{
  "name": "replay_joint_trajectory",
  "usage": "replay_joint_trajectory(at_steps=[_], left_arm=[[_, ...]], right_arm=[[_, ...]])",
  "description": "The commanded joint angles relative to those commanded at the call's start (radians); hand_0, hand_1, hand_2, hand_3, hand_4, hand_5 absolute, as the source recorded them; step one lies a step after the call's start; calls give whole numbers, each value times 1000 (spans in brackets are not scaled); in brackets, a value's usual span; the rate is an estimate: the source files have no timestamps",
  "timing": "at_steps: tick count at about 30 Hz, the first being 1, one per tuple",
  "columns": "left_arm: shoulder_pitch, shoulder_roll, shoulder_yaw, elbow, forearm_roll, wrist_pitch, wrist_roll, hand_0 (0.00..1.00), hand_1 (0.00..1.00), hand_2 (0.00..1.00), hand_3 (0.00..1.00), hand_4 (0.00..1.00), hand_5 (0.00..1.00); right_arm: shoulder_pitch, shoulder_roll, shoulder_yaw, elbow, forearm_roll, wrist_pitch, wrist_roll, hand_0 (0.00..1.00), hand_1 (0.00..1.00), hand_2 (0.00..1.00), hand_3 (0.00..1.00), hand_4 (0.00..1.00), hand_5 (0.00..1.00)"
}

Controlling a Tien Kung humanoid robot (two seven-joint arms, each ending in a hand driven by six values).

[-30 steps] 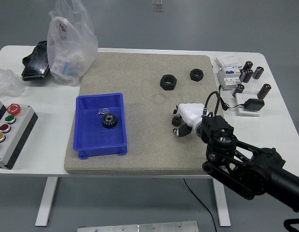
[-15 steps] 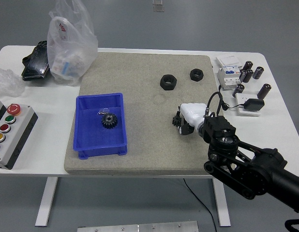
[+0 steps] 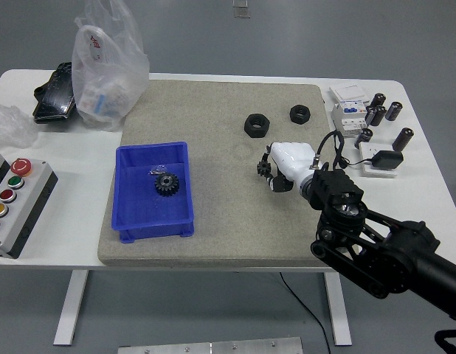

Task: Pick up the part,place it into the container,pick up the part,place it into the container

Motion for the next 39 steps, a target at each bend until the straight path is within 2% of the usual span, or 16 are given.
replay_joint_trajectory(at_steps=[4,9,17,19,20,25,26,37,38,39], left_arm=[[-2,1,0,0,-1,0,0,826,731,760,825,841,491],[-1,-1,2,0,-2,1,3,827,731,760,825,841,492],[-4,1,5,0,-4,2,7,826,731,760,825,840,491],[-5,1,6,0,-5,2,7,826,731,760,825,840,491],[-6,1,7,0,-5,2,7,826,731,761,825,840,492],[-8,1,7,0,-4,3,10,826,731,761,825,840,492],[-8,1,7,0,-4,3,10,826,731,761,832,841,492],[-9,2,0,0,0,5,10,827,731,761,838,840,491],[-9,2,0,0,1,5,10,827,731,761,841,840,492],[-9,2,0,0,1,5,10,827,731,761,841,840,492]], right_arm=[[16,3,-2,12,5,-17,10,265,352,255,275,84,2],[58,14,-40,66,10,-42,24,264,353,253,275,82,2],[152,69,-176,138,77,-86,90,257,355,251,279,77,2],[173,78,-212,138,94,-86,96,257,355,251,279,77,2],[183,83,-231,136,103,-85,97,250,315,234,323,81,2],[217,97,-277,120,106,-63,91,250,315,234,323,81,2],[220,97,-278,118,103,-57,90,253,283,230,421,94,2],[232,103,-308,106,146,-44,96,253,271,231,451,92,2],[232,104,-310,105,151,-42,96,261,281,243,629,135,2],[233,104,-311,105,154,-40,96,261,281,243,629,135,2]])
